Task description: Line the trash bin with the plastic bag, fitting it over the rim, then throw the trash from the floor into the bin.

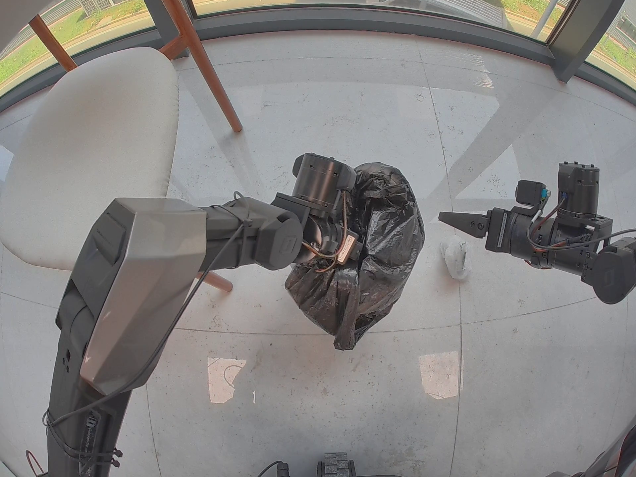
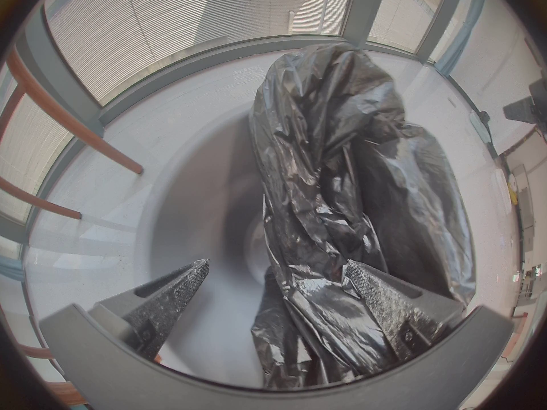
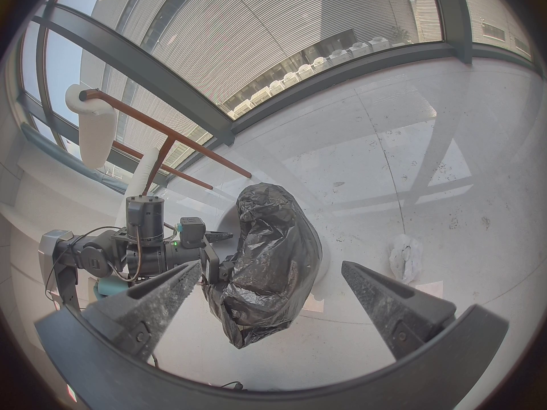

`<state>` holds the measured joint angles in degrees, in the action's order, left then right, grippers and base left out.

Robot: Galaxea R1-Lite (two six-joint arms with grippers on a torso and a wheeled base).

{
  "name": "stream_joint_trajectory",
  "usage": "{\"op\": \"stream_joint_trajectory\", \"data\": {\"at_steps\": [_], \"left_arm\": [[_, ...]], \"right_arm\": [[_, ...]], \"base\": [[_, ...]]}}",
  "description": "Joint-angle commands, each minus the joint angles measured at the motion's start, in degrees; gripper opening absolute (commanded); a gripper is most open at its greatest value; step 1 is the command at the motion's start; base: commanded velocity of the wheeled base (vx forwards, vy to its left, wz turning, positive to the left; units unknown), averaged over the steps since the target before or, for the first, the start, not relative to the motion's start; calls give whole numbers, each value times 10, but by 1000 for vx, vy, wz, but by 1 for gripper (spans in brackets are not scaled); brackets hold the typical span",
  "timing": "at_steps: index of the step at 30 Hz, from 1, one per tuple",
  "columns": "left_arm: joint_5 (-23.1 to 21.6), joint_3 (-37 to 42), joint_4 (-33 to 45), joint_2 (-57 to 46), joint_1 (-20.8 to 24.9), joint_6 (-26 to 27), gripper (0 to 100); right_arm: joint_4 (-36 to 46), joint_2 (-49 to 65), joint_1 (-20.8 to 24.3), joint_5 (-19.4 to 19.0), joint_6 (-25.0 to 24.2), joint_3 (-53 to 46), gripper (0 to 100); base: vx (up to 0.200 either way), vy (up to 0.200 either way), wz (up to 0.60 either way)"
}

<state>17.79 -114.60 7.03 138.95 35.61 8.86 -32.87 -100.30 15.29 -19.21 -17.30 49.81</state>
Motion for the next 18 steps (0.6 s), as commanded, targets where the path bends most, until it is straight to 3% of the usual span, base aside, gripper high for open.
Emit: {"op": "stream_joint_trajectory", "data": {"at_steps": [1, 7, 18], "left_arm": [[-4, 0, 3, 3, 10, 0, 100], [-26, 0, -1, 0, 10, 5, 100], [-27, 0, -21, -15, 10, 10, 100]], "right_arm": [[0, -2, 0, 0, 0, -2, 100], [0, -2, 2, 2, 0, -2, 100], [-1, 1, 0, 4, 0, -4, 100]], "base": [[0, 0, 0], [0, 0, 0], [0, 0, 0]]}}
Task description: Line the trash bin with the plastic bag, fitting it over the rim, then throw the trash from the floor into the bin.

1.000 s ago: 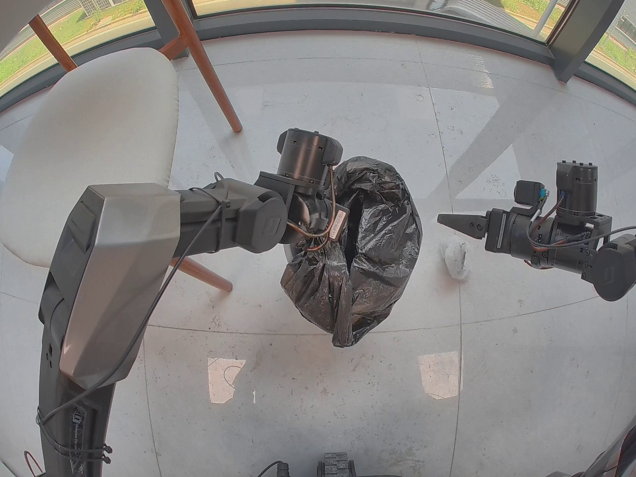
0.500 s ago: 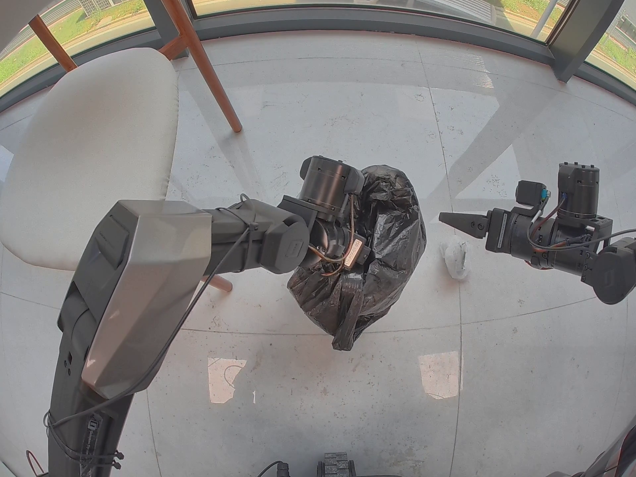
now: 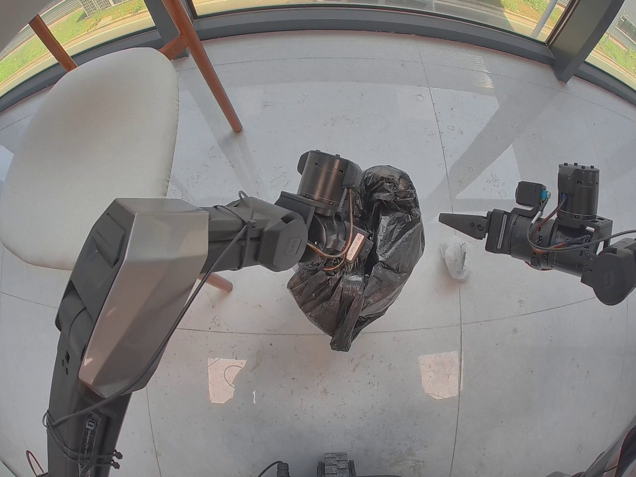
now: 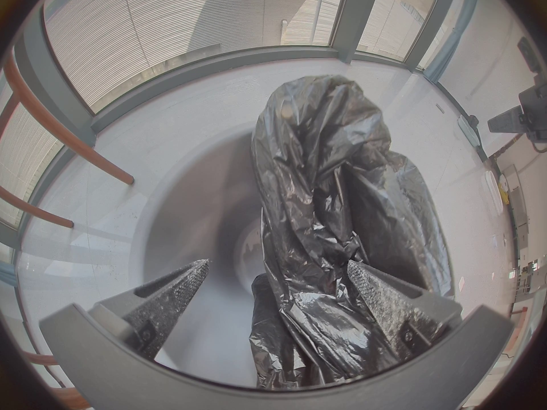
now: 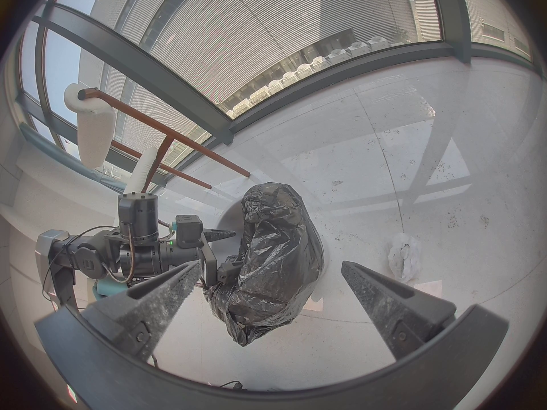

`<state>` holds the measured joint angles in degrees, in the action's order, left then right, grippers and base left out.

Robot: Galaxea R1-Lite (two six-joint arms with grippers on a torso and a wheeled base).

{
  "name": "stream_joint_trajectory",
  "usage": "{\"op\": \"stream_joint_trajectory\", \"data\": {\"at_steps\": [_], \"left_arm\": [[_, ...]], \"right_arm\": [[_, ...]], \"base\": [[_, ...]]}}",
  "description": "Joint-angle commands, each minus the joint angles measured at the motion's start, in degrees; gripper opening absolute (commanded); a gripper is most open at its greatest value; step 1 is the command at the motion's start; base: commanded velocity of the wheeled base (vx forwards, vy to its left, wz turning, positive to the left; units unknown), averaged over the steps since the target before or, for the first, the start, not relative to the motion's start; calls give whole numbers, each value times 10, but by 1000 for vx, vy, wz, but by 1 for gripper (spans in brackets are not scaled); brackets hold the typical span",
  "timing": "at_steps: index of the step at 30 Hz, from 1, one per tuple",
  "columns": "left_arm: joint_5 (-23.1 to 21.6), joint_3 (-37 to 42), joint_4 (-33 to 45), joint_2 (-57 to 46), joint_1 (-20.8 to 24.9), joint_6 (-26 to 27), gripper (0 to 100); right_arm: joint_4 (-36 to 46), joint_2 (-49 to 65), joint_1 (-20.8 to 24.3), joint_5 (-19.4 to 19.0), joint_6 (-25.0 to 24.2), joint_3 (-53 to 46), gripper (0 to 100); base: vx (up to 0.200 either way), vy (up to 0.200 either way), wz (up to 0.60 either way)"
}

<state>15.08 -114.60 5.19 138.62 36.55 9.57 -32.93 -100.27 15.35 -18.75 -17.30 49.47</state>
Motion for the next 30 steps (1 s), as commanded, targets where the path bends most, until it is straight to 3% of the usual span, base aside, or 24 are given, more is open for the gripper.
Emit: {"op": "stream_joint_trajectory", "data": {"at_steps": [1, 11, 15, 19, 21, 24, 25, 27, 30], "left_arm": [[-1, 0, -3, -12, 1, 4, 100], [1, 0, 5, -67, 9, 22, 100], [8, 0, 51, -110, 25, 24, 100], [38, 0, 168, -168, 68, 22, 100], [69, 0, 261, -199, 111, 15, 100], [121, 0, 365, -218, 165, -44, 100], [121, 0, 365, -218, 165, -44, 100], [152, 0, 482, -228, 186, -156, 100], [149, 0, 700, -259, 187, -231, 100]], "right_arm": [[0, 1, -1, -1, 0, -1, 100], [-9, 5, -3, 0, 1, -16, 100], [-8, 8, -5, 1, 1, -19, 100], [-9, 10, -5, 2, 1, -28, 100], [-17, 12, -4, 5, 1, -35, 100], [-28, 13, -4, 6, 1, -48, 100], [-28, 13, -4, 6, 1, -48, 100], [-33, 17, -5, 6, 1, -54, 100], [-33, 22, -7, 6, 0, -54, 100]], "base": [[0, 0, 0], [0, 0, 0], [0, 0, 0], [0, 0, 0], [0, 0, 0], [0, 0, 0], [0, 0, 0], [0, 0, 0], [0, 0, 0]]}}
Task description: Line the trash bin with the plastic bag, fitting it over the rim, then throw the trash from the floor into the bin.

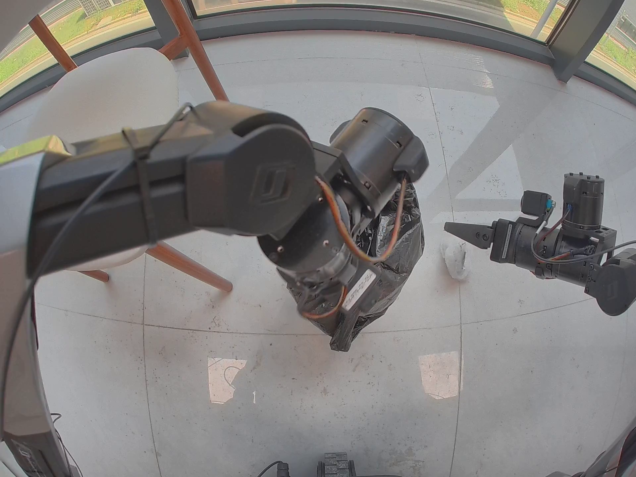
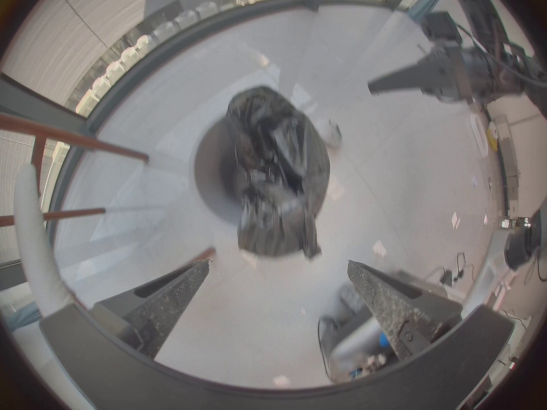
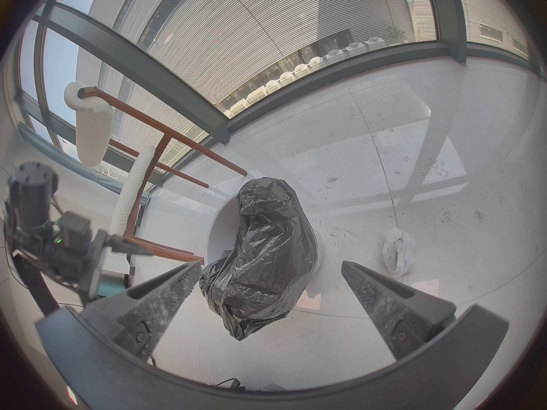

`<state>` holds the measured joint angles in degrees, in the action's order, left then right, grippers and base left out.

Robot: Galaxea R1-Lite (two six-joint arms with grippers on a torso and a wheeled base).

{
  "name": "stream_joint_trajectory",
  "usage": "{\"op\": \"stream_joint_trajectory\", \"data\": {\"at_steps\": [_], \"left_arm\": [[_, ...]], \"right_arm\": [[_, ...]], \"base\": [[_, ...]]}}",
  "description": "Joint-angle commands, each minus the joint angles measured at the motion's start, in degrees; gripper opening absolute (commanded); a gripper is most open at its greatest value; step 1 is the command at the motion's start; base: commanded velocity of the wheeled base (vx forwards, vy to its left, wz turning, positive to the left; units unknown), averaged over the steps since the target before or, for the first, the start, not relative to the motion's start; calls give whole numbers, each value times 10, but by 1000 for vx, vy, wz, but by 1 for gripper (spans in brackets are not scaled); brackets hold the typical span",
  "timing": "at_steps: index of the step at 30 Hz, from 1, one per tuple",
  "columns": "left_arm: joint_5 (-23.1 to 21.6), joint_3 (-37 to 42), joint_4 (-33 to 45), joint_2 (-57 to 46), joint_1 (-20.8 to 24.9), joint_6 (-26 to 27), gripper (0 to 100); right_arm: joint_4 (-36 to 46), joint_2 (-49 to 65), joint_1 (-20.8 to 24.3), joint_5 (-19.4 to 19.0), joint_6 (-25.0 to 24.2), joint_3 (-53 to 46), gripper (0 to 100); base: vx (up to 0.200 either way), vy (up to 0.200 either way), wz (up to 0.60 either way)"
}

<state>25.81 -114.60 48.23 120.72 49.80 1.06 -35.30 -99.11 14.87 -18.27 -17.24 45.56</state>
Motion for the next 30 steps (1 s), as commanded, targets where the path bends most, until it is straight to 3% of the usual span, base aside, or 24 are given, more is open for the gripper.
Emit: {"op": "stream_joint_trajectory", "data": {"at_steps": [1, 2, 3, 6, 7, 8, 11, 14, 16, 19, 20, 21, 22, 23, 25, 30], "left_arm": [[42, 0, 269, -80, 55, -146, 100], [35, 0, 393, -88, 56, -182, 100], [33, 0, 418, -88, 56, -193, 100], [3, 0, 409, -80, 88, -326, 100], [1, 0, 412, -79, 96, -341, 100], [-3, 0, 418, -83, 127, -399, 100], [-3, 0, 418, -153, 177, -464, 100], [-1, 0, 397, -289, 195, -428, 100], [-4, 162, 312, -348, 196, -396, 100], [-15, 362, 37, -388, 183, -375, 100], [-18, 394, -21, -392, 174, -368, 100], [-26, 460, -147, -407, 148, -333, 100], [-30, 492, -201, -416, 133, -300, 100], [-30, 492, -201, -416, 133, -300, 100], [-26, 550, -259, -437, 75, -180, 100], [-31, 534, -272, -440, 39, -153, 100]], "right_arm": [[-9, 10, -2, 2, -1, -15, 100], [-8, 11, -5, 1, 0, -15, 100], [-8, 11, -5, 1, -1, -16, 100], [-9, 15, -5, 1, 0, -27, 100], [-9, 15, -5, 1, 0, -28, 100], [-9, 15, -5, 1, 0, -33, 100], [-9, 15, -5, 1, 0, -35, 100], [-10, 15, -6, 1, 0, -35, 100], [-10, 15, -8, 1, 0, -35, 100], [-10, 15, -8, 0, 0, -36, 100], [-10, 15, -8, 0, 0, -37, 100], [-10, 15, -8, 0, 0, -42, 100], [-10, 15, -8, 0, 0, -46, 100], [-10, 15, -8, 0, 0, -46, 100], [-10, 17, -8, -1, 1, -58, 100], [-29, 14, -7, 1, 1, -65, 100]], "base": [[0, 0, 0], [0, 0, 0], [0, 0, 0], [0, 0, 0], [0, 0, 0], [0, 0, 0], [0, 0, 0], [0, 0, 0], [0, 0, 0], [0, 0, 0], [0, 0, 0], [0, 0, 0], [0, 0, 0], [0, 0, 0], [0, 0, 0], [200, 0, 0]]}}
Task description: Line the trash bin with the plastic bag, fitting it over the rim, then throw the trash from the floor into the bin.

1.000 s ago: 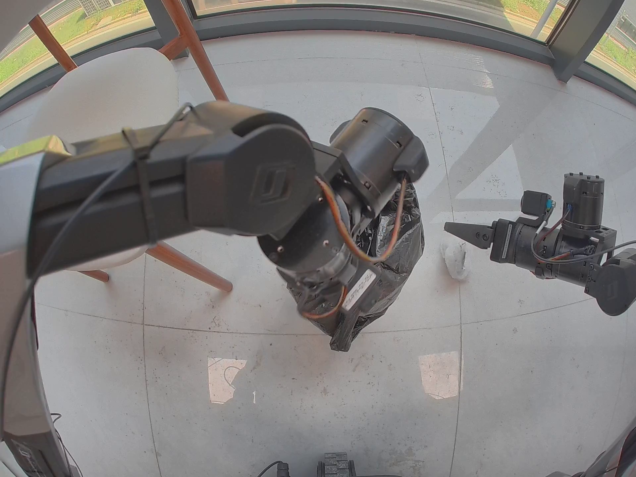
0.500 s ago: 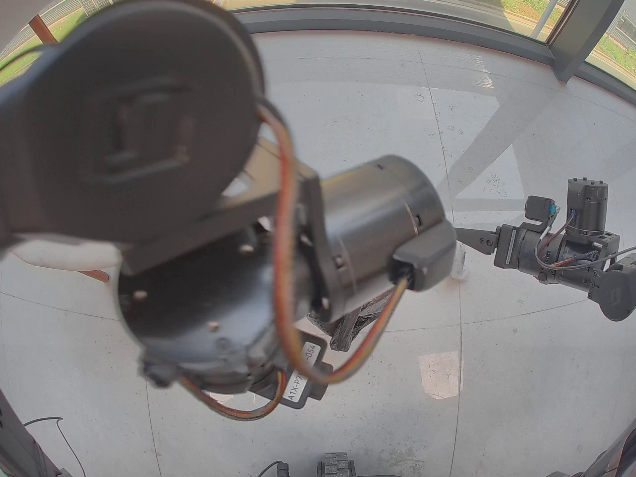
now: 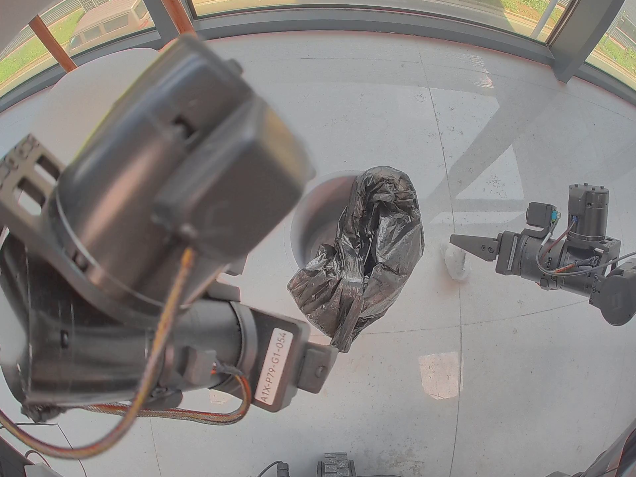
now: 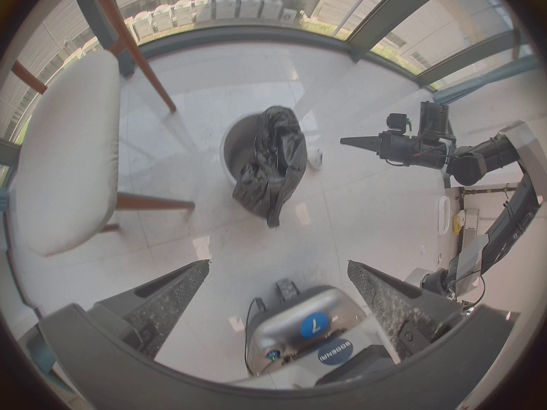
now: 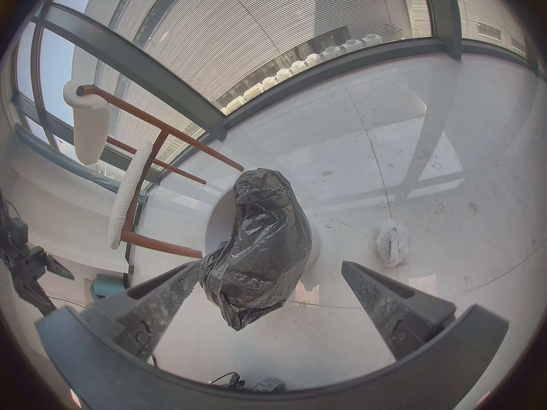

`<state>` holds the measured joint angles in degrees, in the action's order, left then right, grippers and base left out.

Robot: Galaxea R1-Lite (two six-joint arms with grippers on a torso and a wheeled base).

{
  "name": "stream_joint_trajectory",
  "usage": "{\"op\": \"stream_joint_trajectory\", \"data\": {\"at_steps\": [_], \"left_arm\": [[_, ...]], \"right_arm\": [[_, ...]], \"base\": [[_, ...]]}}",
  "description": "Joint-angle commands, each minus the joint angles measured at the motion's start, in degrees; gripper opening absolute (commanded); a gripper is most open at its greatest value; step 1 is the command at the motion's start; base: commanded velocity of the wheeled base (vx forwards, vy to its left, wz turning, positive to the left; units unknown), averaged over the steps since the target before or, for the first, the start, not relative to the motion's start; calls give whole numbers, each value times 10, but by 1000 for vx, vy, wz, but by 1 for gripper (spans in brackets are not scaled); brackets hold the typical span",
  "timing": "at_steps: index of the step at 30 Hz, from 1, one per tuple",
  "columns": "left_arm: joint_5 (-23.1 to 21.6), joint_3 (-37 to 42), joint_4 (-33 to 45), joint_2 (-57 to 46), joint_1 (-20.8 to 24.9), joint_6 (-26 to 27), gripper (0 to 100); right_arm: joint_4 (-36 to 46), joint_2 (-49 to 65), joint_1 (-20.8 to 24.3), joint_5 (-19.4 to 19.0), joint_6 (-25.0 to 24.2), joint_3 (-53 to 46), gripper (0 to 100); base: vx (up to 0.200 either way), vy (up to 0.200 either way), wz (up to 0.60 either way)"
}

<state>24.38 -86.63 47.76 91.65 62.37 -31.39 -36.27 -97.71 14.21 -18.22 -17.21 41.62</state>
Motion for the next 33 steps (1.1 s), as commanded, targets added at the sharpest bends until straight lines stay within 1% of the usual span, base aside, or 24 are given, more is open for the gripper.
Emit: {"op": "stream_joint_trajectory", "data": {"at_steps": [1, 8, 10, 11, 12, 14, 16, 17, 18, 20, 21, 23, 24, 25, 26, 27, 28, 29, 30, 32, 33], "left_arm": [[-18, 248, -266, -148, -88, 172, 100], [-20, 252, -275, -140, -86, 168, 100], [-17, 258, -297, -132, -87, 157, 100], [-21, 267, -324, -128, -88, 134, 100], [-21, 277, -367, -125, -86, 98, 100], [-18, 298, -433, -123, -85, 56, 100], [-18, 298, -433, -123, -85, 56, 100], [-20, 356, -550, -109, -83, 19, 100], [-23, 374, -571, -111, -81, 14, 100], [-45, 407, -620, -116, -53, 2, 100], [-72, 407, -622, -134, -31, 5, 100], [-87, 400, -616, -152, -25, 9, 100], [-115, 366, -599, -188, -20, 13, 100], [-130, 337, -594, -196, -21, 7, 100], [-141, 312, -596, -191, -21, -15, 100], [-142, 307, -599, -188, -20, -36, 100], [-144, 306, -604, -187, -20, -65, 100], [-149, 307, -613, -187, -18, -107, 100], [-166, 305, -631, -185, -22, -168, 100], [-222, 300, -691, -182, -40, -300, 100], [-241, 306, -717, -178, -51, -336, 100]], "right_arm": [[-23, -1, -1, 0, 0, -26, 100], [-25, 1, 0, 0, 0, -33, 100], [-25, 1, 0, 0, 0, -38, 100], [-25, 1, 0, 0, 0, -43, 100], [-25, 2, -1, 0, 0, -47, 100], [-25, 3, 0, 0, 0, -51, 100], [-25, 3, 0, 0, 0, -51, 100], [-25, 4, -1, -1, 0, -52, 100], [-25, 4, -1, 0, 0, -52, 100], [-25, 4, -1, 0, 0, -52, 100], [-25, 5, -2, 0, 0, -54, 100], [-25, 5, -2, -1, 0, -55, 100], [-25, 8, -2, -1, 0, -60, 100], [-25, 9, -2, -1, 1, -63, 100], [-25, 9, -2, -1, 1, -66, 100], [-25, 9, -2, -1, 1, -68, 100], [-25, 9, -2, -1, 1, -71, 100], [-25, 8, -2, -1, 1, -72, 100], [-25, 8, -2, -1, 1, -72, 100], [-25, 7, 0, 0, 1, -70, 100], [-25, 7, 1, 0, 1, -70, 100]], "base": [[200, 0, 0], [200, 0, 0], [200, 0, 0], [0, 0, 0], [0, 0, 0], [0, 0, 0], [0, 0, 0], [0, 0, 0], [0, 0, 0], [0, 0, 0], [0, 0, 0], [0, 0, 0], [0, 0, 0], [0, 0, 0], [0, 0, 0], [0, 0, 0], [0, 0, 0], [0, 0, 0], [0, 0, 0], [0, 0, 0], [0, 0, 0]]}}
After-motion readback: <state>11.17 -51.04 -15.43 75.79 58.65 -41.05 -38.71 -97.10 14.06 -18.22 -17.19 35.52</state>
